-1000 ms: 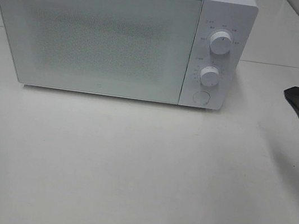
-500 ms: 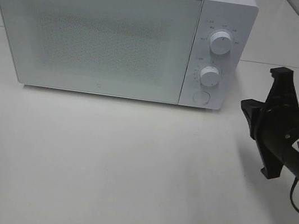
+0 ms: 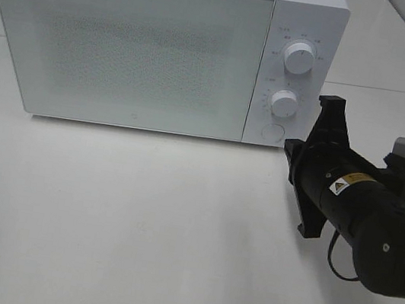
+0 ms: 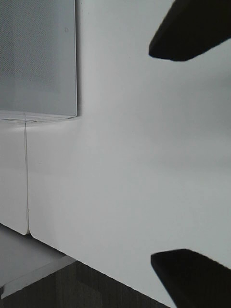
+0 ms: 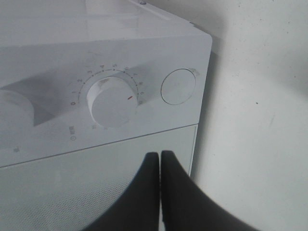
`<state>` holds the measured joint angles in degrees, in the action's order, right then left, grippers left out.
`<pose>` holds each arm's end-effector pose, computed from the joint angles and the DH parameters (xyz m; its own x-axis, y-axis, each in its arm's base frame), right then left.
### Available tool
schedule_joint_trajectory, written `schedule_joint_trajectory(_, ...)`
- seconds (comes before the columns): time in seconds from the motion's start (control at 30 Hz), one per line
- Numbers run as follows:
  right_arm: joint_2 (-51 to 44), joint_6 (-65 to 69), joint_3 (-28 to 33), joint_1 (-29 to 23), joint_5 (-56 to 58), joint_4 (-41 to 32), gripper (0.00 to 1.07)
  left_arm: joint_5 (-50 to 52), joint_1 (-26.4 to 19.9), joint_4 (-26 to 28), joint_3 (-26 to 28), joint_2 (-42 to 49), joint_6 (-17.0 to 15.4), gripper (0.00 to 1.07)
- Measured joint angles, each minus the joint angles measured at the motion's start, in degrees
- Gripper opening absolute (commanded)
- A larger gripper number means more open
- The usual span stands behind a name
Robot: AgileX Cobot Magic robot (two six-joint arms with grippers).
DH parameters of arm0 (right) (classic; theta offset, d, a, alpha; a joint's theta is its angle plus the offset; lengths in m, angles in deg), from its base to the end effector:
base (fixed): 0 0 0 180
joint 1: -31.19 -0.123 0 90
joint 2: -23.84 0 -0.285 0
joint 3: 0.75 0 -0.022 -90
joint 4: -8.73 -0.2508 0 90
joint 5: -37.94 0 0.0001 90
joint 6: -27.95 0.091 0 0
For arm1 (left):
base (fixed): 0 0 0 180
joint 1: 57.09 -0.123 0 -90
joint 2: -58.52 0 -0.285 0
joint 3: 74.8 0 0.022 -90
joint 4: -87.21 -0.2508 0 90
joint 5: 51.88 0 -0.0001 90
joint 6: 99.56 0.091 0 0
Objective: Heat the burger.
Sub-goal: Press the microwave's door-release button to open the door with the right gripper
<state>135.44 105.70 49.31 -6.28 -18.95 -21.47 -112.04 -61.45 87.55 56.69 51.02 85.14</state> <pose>0.2478 0.1417 0.1303 -0.2100 0.9766 -0.0455 0.2753 0.1038 0.9557 -0.0052 -0.0009 0.2784 -0.4440 0.0454 -0.8949 -0.0365 0.9970 0.0686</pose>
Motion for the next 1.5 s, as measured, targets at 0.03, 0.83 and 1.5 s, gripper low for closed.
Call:
schedule_joint_trajectory(0.03,0.69,0.0,-1.43,0.0,1.15,-1.09,0.0,0.0,0.0,0.0,0.0,0.0,0.0,1.0)
schedule_joint_trajectory(0.83,10.26,-0.06,-13.87,3.55,9.22,-3.95,0.0,0.0,0.0,0.0,0.0,0.0,0.0,1.0)
schedule_joint_trajectory(1.5,13.29,-1.49,-16.5,6.02,10.6,-3.84,0.0,0.0,0.0,-0.34,0.0,0.0,0.0,1.0)
